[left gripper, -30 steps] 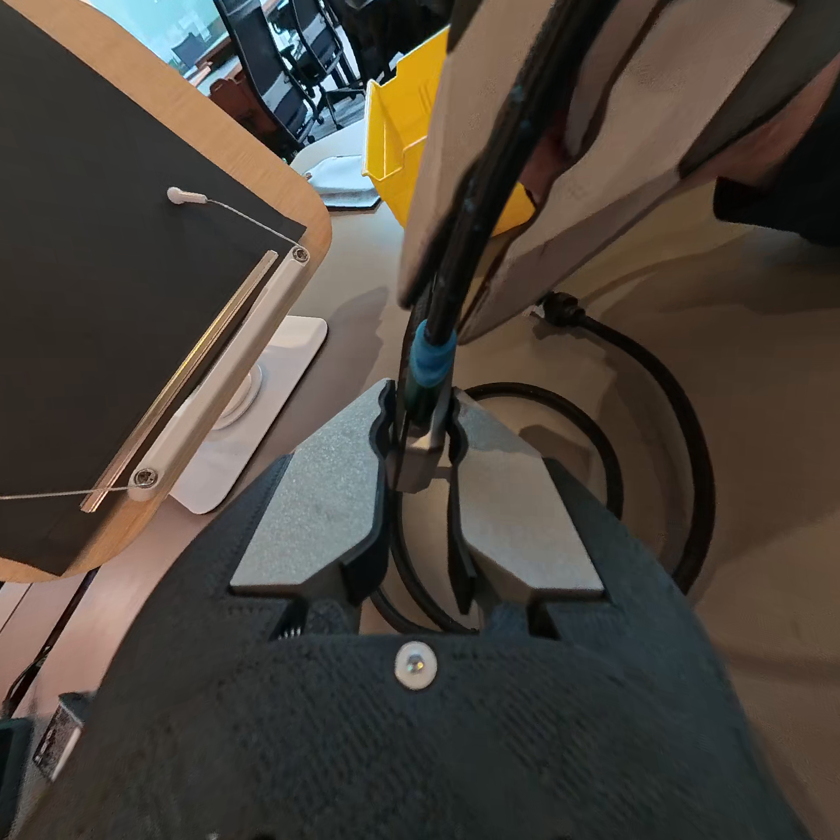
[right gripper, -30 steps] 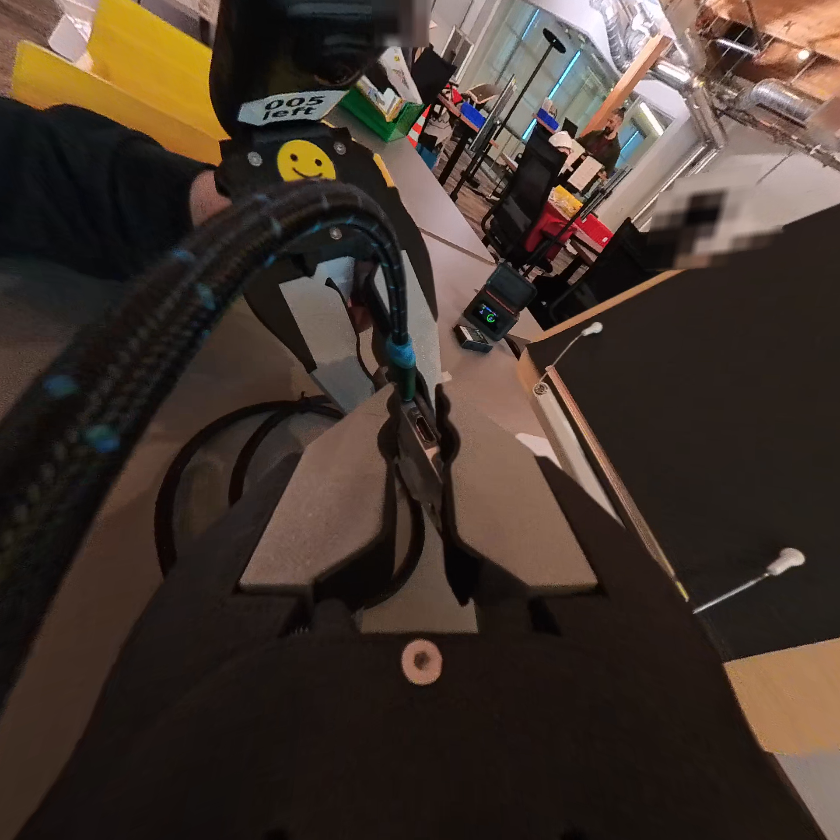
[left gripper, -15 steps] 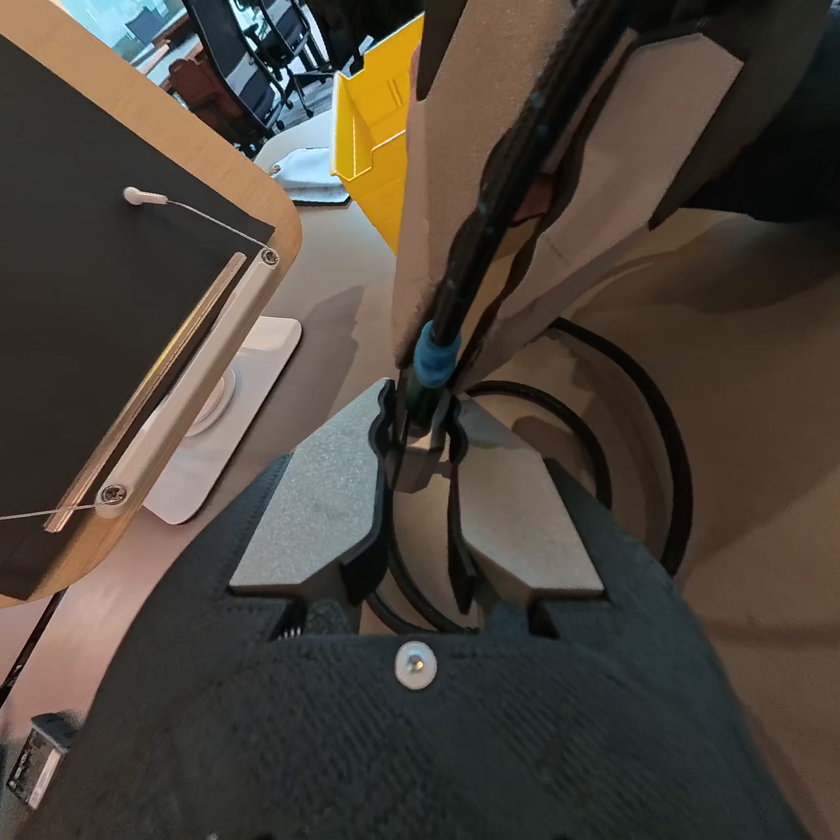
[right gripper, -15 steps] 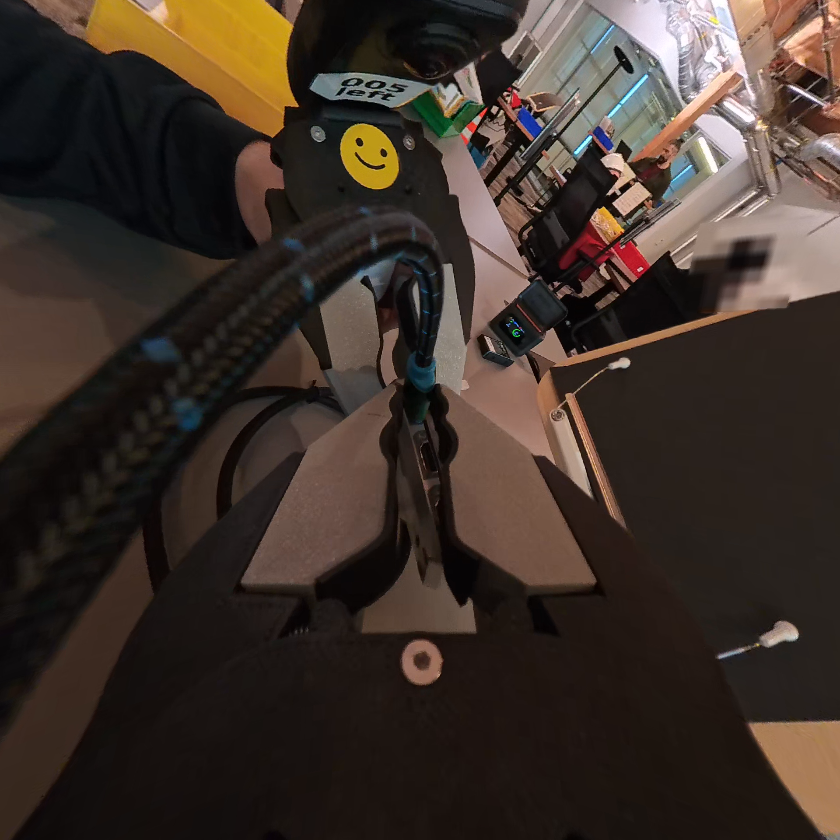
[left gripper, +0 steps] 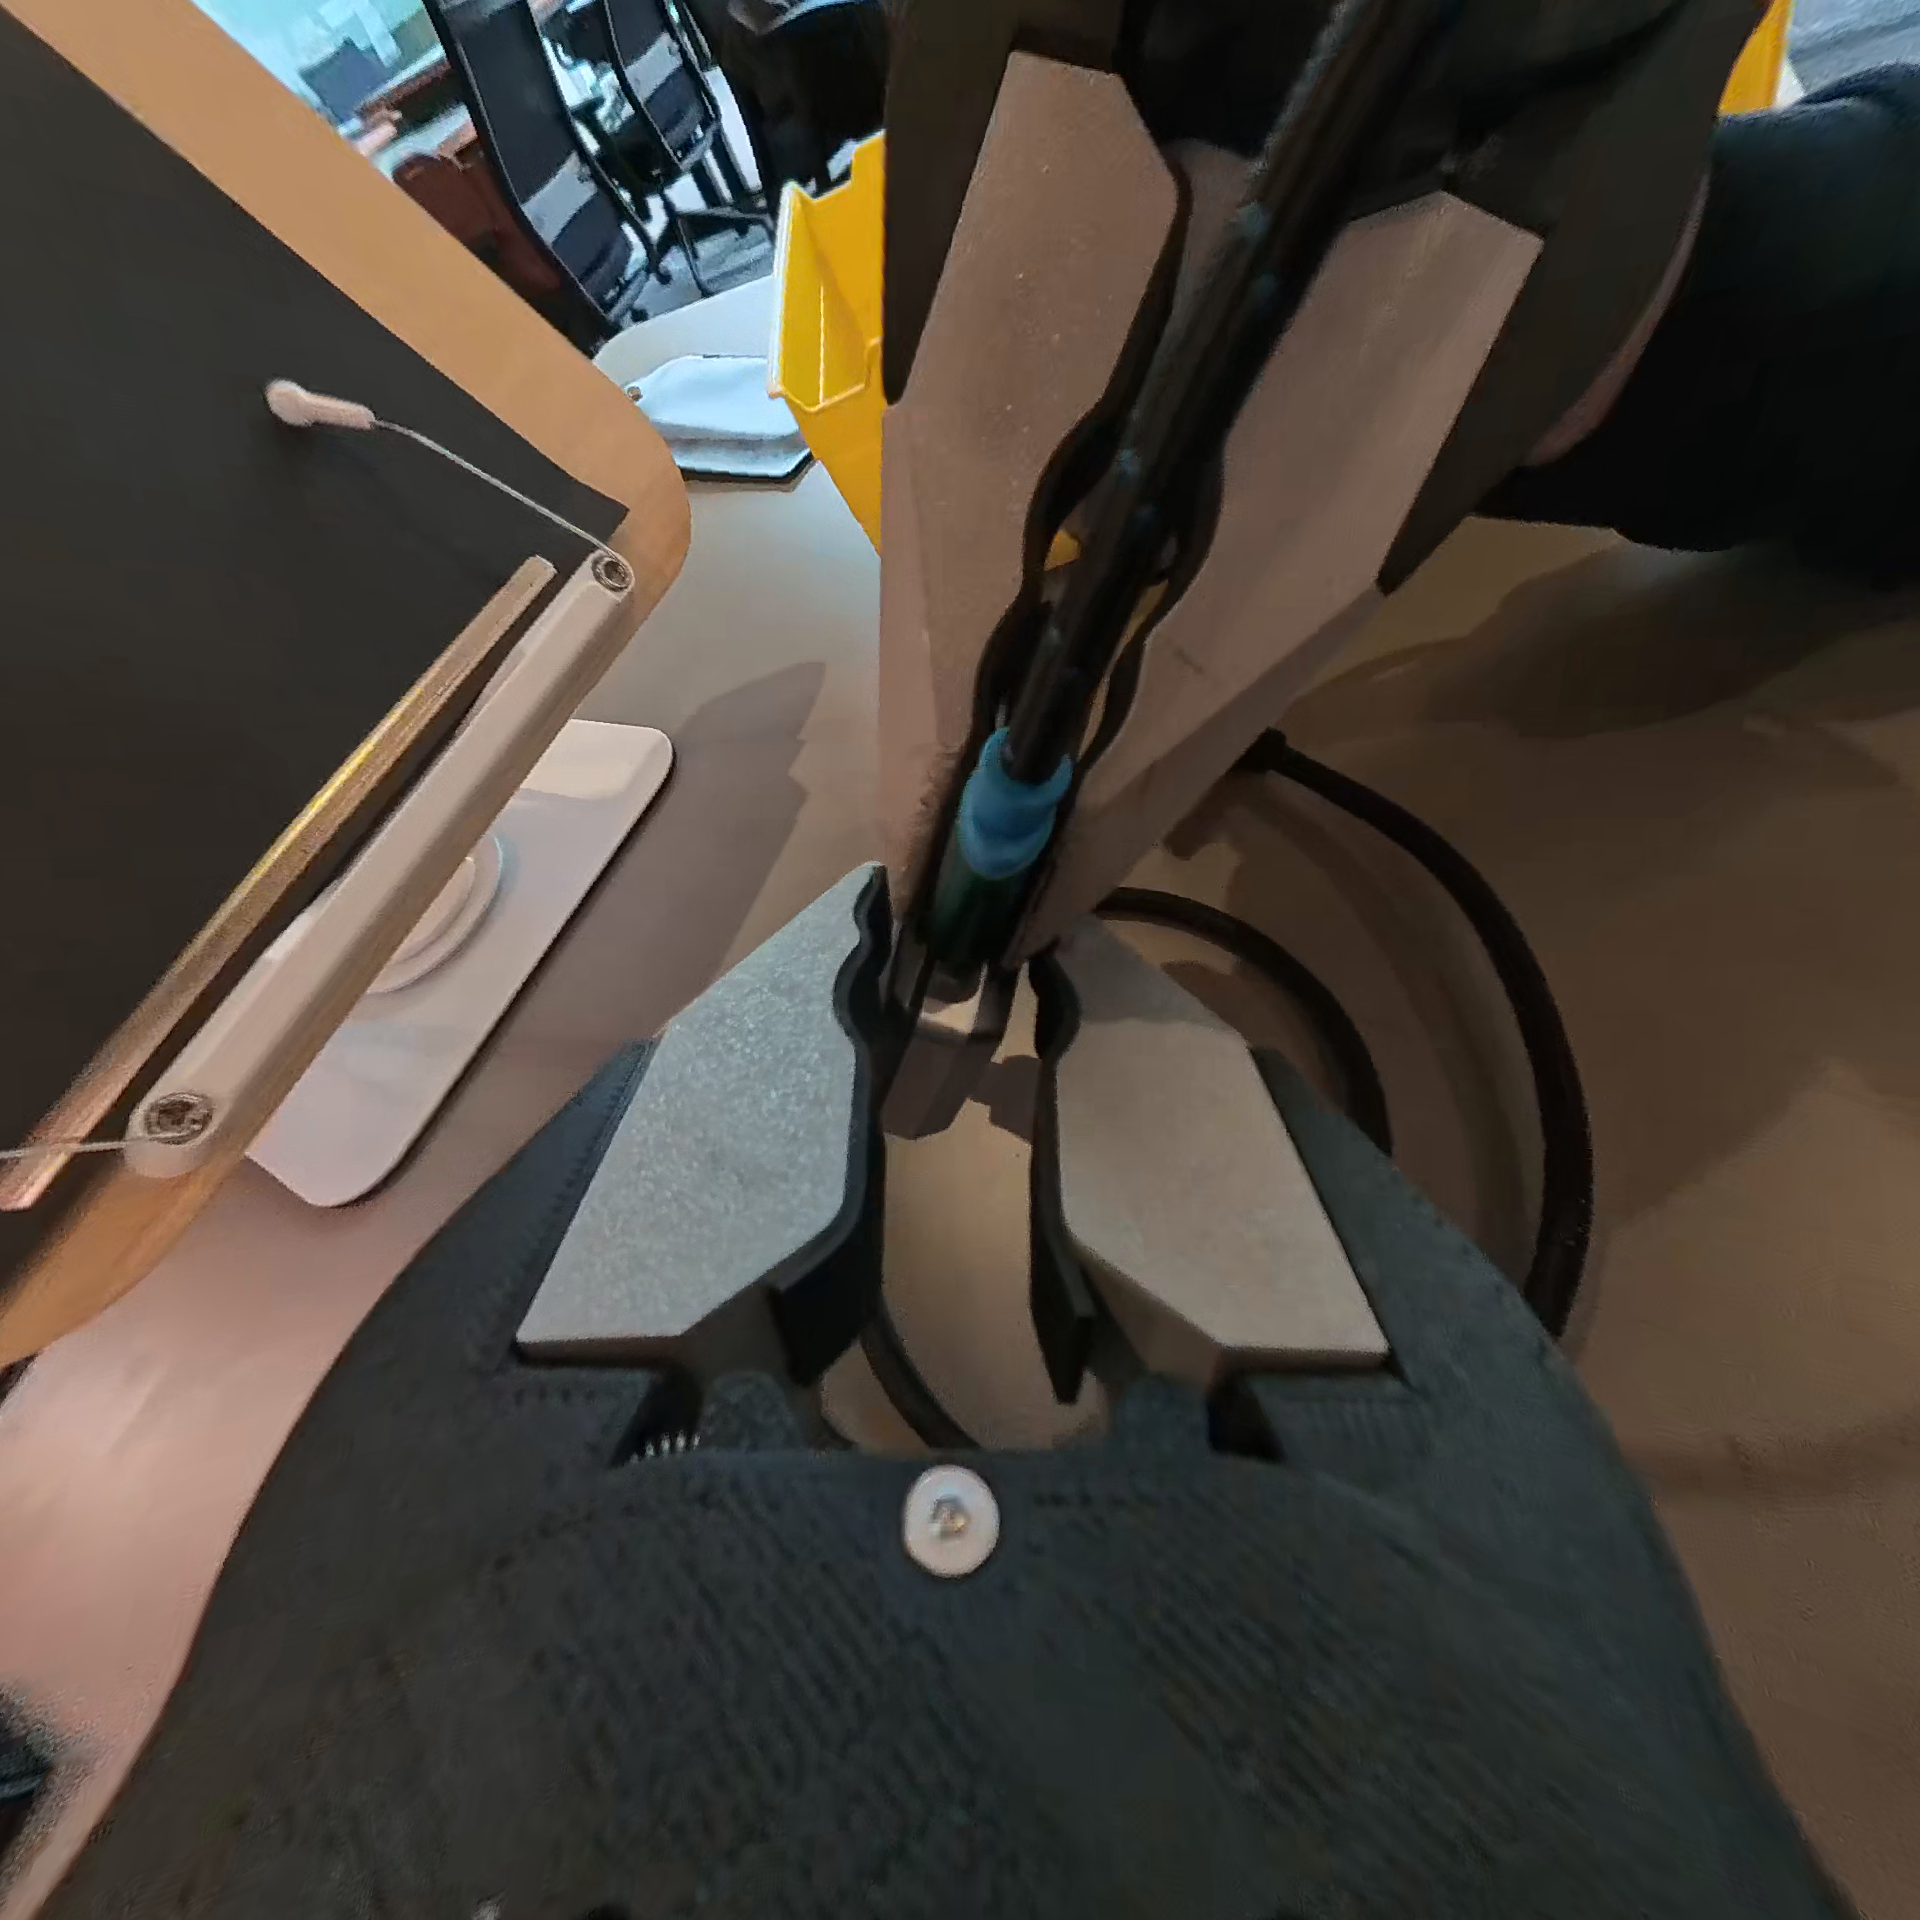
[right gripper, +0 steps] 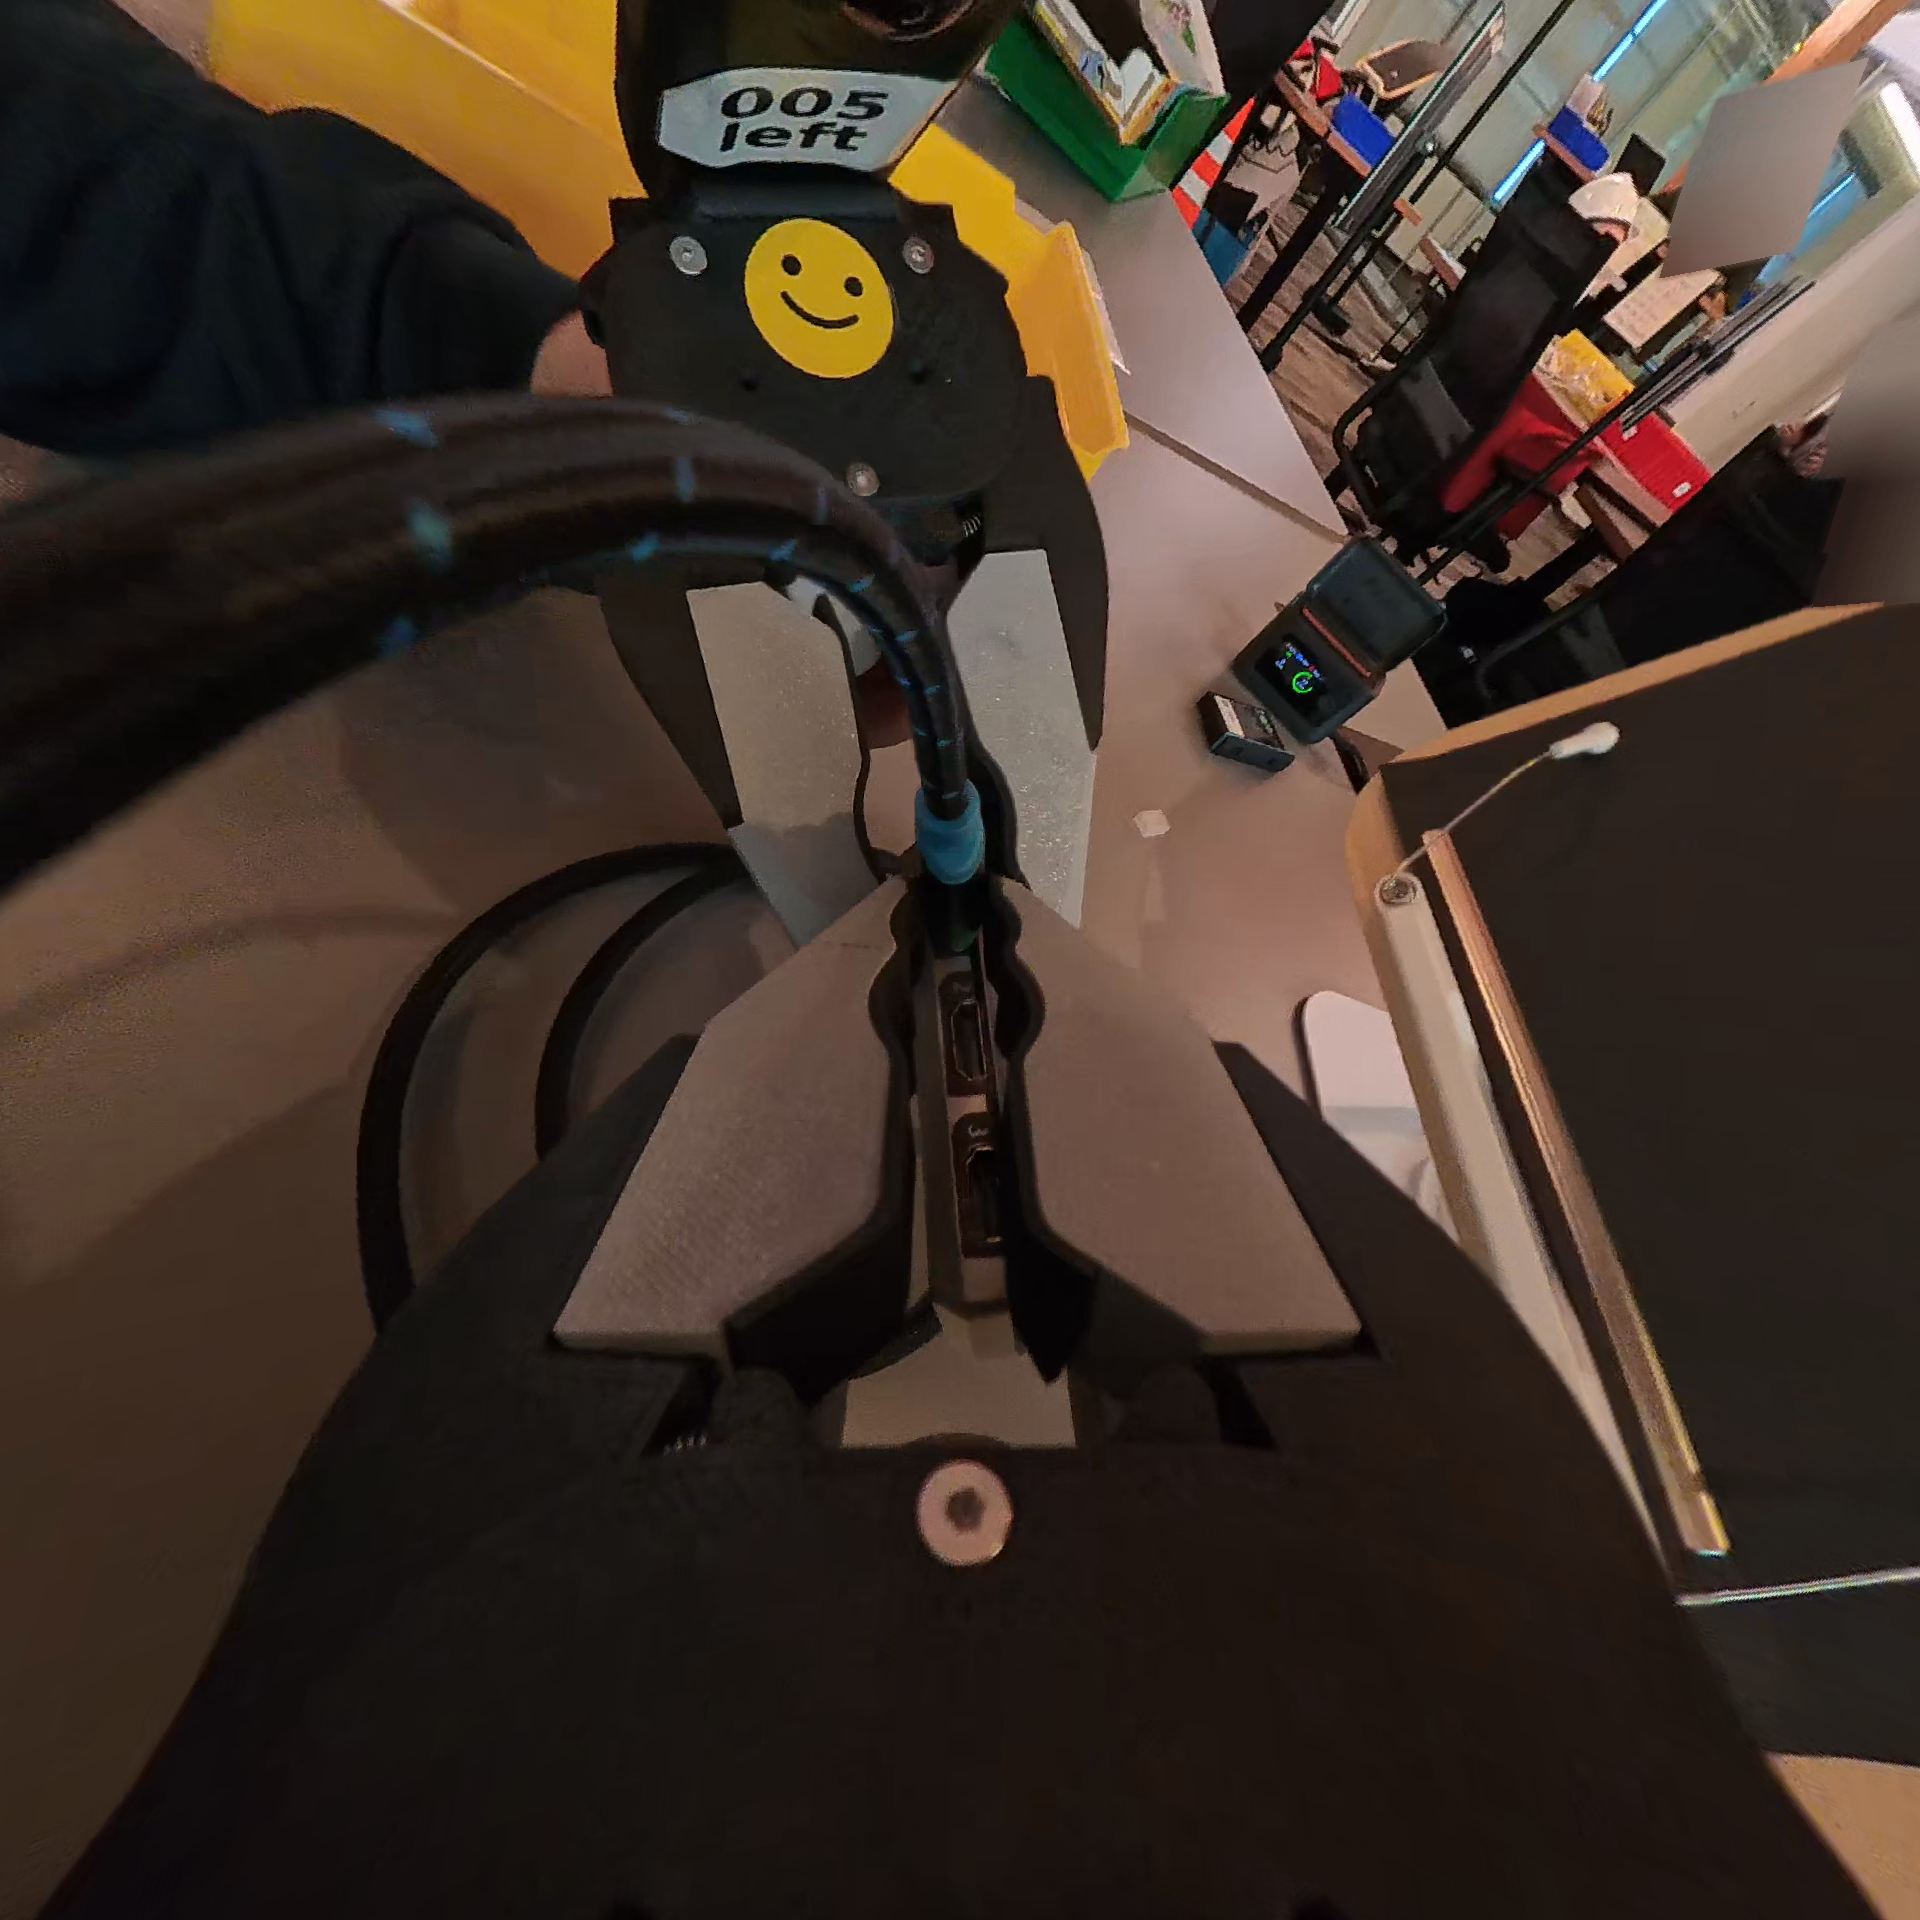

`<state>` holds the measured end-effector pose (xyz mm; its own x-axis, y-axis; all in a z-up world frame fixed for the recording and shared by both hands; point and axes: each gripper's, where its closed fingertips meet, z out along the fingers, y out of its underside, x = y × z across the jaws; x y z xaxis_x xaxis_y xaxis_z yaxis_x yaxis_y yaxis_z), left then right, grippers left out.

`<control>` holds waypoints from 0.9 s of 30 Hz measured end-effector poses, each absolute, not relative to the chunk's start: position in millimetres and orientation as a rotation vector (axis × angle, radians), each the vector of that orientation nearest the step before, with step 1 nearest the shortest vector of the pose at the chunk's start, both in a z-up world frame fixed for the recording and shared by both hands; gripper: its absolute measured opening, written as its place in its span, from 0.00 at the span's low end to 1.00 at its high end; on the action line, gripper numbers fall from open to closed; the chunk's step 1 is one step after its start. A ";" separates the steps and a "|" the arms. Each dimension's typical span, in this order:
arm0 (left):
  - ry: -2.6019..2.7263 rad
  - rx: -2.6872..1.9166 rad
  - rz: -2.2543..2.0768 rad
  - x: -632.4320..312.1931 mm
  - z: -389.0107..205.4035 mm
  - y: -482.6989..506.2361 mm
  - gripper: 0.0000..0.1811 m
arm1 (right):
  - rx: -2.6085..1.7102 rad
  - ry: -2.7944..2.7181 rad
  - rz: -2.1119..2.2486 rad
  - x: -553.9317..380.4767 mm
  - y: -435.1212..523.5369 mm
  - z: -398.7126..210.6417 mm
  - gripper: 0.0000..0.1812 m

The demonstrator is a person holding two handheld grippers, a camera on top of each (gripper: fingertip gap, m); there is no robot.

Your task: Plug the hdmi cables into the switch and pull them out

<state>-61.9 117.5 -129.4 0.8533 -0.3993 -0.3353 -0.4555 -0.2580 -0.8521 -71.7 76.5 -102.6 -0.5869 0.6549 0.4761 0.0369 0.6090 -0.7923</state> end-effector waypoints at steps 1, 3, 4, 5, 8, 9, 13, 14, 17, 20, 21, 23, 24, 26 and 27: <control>0.625 -1.882 0.039 -61.2 -130.5 118.6 0.13 | -0.548 -2.029 0.991 -71.3 77.6 -103.1 0.04; 0.608 -1.874 0.005 -59.3 -130.2 119.9 0.13 | -0.559 -2.024 1.036 -70.0 78.8 -102.5 0.04; 0.600 -1.871 -0.019 -58.2 -129.5 120.4 0.13 | -0.562 -2.009 1.074 -69.6 79.4 -101.2 0.04; 0.594 -1.866 -0.053 -56.9 -128.4 120.5 0.13 | -0.575 -1.996 1.129 -69.4 79.5 -99.4 0.04; 0.575 -1.847 -0.142 -54.1 -122.4 118.5 0.13 | -0.605 -1.962 1.268 -70.2 78.4 -92.6 0.04; 0.565 -1.844 -0.168 -54.1 -121.1 118.0 0.13 | -0.614 -1.950 1.294 -71.0 78.1 -91.1 0.05; 0.525 -1.811 -0.283 -52.2 -113.4 115.9 0.12 | -0.654 -1.890 1.439 -73.0 77.7 -82.5 0.04; 0.504 -1.797 -0.331 -51.0 -110.0 115.2 0.12 | -0.666 -1.869 1.486 -73.4 77.7 -79.4 0.04; 0.480 -1.765 -0.400 -49.0 -102.2 113.1 0.11 | -0.685 -1.817 1.597 -74.0 76.7 -71.8 0.04; 0.462 -1.746 -0.424 -49.2 -96.9 112.4 0.11 | -0.701 -1.771 1.675 -75.8 76.9 -67.1 0.04; 0.454 -1.739 -0.433 -49.5 -95.6 112.5 0.11 | -0.708 -1.751 1.707 -76.4 76.9 -65.4 0.04; 0.439 -1.725 -0.469 -48.4 -91.1 111.1 0.11 | -0.712 -1.725 1.757 -76.6 75.5 -62.3 0.04; 0.448 -1.739 -0.472 -47.8 -92.1 109.8 0.11 | -0.698 -1.750 1.742 -75.7 73.4 -63.5 0.04; 0.471 -1.739 -0.466 -45.0 -93.5 108.0 0.10 | -0.676 -1.798 1.694 -72.6 72.2 -65.0 0.04; 0.469 -1.746 -0.473 -43.1 -94.3 108.2 0.11 | -0.679 -1.822 1.671 -70.8 73.1 -66.1 0.05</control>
<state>-43.1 108.2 -94.3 0.8355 -0.5456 0.0660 -0.0614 -0.2120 -0.9753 -70.8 73.1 -66.1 -0.7084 0.7022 0.0711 -0.0101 0.0906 -0.9958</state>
